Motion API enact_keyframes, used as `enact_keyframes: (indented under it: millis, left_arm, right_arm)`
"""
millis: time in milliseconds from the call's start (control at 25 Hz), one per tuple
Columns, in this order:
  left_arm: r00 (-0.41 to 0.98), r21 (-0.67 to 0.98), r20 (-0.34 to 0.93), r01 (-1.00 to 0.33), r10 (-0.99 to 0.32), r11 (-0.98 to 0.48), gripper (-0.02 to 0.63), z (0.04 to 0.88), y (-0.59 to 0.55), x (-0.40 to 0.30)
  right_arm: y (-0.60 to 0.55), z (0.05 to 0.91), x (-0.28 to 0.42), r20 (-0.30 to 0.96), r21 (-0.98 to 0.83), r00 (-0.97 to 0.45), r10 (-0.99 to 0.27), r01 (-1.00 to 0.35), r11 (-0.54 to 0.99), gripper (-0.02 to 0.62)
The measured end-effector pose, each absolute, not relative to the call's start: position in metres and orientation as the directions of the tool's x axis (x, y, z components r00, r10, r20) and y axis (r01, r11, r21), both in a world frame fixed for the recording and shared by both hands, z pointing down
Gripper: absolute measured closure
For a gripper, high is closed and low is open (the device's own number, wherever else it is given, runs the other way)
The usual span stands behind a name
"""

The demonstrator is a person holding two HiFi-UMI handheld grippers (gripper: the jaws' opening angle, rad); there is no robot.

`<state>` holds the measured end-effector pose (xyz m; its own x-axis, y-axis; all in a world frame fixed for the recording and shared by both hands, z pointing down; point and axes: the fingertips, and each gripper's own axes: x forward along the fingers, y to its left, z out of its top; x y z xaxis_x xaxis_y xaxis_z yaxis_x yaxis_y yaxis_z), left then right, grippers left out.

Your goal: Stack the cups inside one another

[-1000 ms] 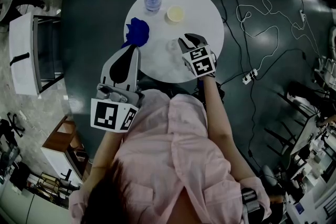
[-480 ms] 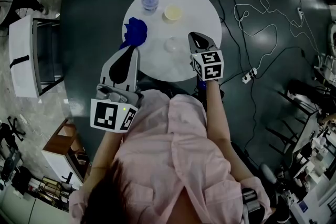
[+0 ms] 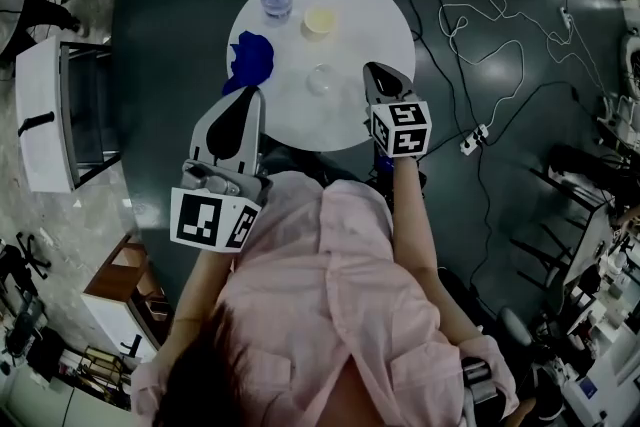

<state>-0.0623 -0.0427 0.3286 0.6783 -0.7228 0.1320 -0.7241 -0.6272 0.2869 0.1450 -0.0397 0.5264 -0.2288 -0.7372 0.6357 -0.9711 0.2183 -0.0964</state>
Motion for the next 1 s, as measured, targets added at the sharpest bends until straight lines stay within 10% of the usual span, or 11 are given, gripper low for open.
enact_keyframes:
  millis: [1000]
  left_arm:
    - [0.707, 0.294, 0.122, -0.696, -0.697, -0.655, 0.592, 0.329, -0.022, -0.054]
  right_arm:
    - [-0.012, 0.523, 0.163, 0.628, -0.09, -0.173, -0.759, -0.985, 0.149, 0.56]
